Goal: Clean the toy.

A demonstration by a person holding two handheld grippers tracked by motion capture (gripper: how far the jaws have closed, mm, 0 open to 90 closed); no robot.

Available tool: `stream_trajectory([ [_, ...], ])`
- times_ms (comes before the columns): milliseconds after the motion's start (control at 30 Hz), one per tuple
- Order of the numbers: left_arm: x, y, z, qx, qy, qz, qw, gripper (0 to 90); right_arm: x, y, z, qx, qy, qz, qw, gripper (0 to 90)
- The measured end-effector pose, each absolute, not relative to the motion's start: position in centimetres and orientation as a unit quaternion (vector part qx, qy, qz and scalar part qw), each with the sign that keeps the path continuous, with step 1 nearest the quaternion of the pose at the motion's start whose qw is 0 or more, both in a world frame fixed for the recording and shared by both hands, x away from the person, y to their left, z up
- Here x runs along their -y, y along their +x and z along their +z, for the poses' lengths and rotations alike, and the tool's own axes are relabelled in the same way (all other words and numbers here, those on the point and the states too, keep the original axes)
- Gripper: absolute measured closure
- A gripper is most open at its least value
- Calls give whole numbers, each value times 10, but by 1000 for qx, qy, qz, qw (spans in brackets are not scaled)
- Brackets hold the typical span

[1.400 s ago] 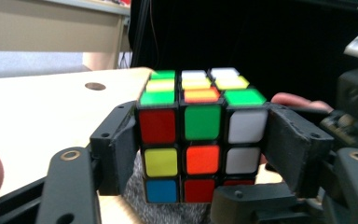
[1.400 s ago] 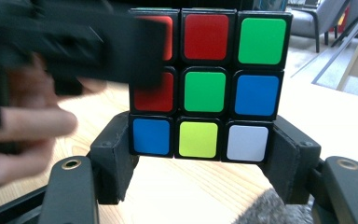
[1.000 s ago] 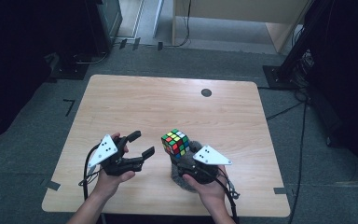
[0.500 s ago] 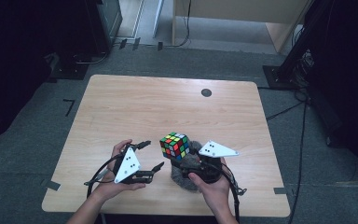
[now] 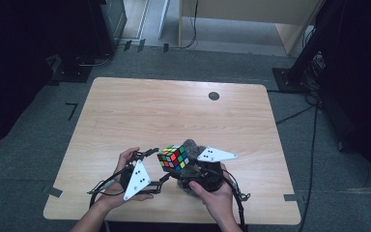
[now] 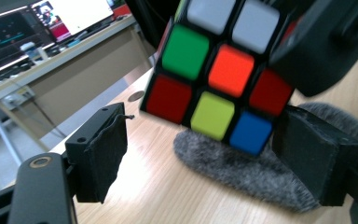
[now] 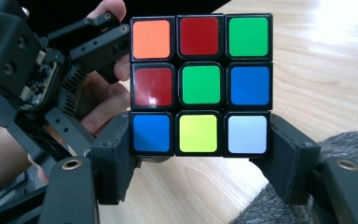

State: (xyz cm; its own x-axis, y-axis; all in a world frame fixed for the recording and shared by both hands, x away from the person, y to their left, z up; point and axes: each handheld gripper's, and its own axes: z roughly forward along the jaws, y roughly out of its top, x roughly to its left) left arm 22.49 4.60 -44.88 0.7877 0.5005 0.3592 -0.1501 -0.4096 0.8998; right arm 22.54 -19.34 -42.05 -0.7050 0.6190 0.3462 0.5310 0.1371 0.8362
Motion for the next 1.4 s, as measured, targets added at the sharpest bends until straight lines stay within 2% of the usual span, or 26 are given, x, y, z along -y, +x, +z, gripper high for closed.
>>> stream_trajectory([
  [267, -47, 225, -451, -104, 783, 281, 545, 253, 189, 227, -421, -750, 397, 529, -11, 339],
  [533, -45, 222, -452, -88, 784, 293, 540, 321, 193, 232, -422, -738, 419, 527, -45, 337],
  [900, -49, 227, -451, -112, 787, 279, 539, 342, 204, 233, -419, -712, 408, 569, -46, 301],
  [1167, -62, 240, -454, -156, 785, 269, 536, 342, 225, 235, -416, -692, 413, 592, 1, 252],
  [1400, -74, 247, -450, -183, 773, 264, 547, 342, 221, 246, -445, -756, 413, 503, 71, 181],
])
